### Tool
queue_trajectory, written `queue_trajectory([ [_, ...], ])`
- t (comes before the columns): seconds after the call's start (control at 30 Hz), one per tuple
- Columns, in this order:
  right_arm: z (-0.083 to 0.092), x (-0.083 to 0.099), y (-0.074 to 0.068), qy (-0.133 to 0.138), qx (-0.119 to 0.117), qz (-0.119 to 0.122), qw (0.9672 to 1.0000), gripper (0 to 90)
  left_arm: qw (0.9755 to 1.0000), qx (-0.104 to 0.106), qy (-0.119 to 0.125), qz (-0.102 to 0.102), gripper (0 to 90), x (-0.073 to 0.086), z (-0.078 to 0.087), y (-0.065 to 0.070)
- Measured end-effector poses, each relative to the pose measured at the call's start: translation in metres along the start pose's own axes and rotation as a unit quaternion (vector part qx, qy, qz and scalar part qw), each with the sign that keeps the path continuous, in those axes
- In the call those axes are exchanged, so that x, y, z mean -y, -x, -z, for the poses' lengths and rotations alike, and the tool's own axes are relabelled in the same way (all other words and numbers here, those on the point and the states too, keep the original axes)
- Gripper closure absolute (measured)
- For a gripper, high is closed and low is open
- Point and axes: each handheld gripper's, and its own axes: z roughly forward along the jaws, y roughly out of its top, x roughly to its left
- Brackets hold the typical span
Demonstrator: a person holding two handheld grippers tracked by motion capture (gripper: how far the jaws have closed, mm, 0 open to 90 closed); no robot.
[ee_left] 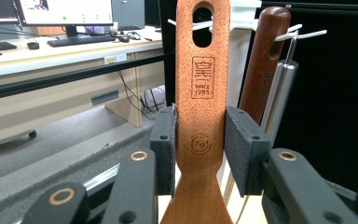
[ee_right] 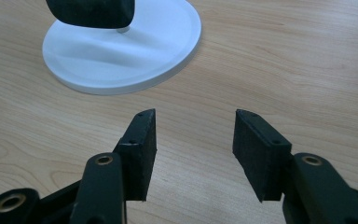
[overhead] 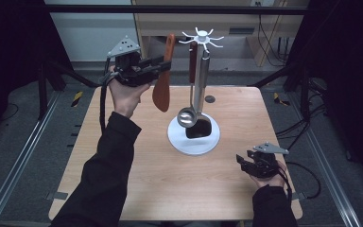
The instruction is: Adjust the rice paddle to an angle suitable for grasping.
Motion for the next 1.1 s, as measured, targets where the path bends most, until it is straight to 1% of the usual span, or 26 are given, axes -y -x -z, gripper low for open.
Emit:
queue_trajectory([
  [0.43, 0.000, 0.000, 0.000, 0.001, 0.000, 0.001, 1.0000, 49.6, 1.0000, 0.005, -0.008, 0.002, 65.2, -0.004, -0.011, -0.001],
  [0.63, 0.000, 0.000, 0.001, 0.000, 0.000, 0.000, 1.0000, 49.6, 0.9999, 0.012, -0.006, 0.004, 65.2, -0.005, -0.016, -0.001],
  [0.87, 0.001, 0.000, 0.001, 0.001, -0.001, 0.000, 1.0000, 49.7, 0.9997, 0.017, -0.016, 0.001, 65.2, -0.004, -0.020, 0.001],
  [1.1, 0.001, 0.000, 0.001, 0.001, -0.001, 0.000, 1.0000, 49.7, 0.9996, 0.020, -0.021, -0.001, 65.2, -0.006, -0.025, 0.003],
])
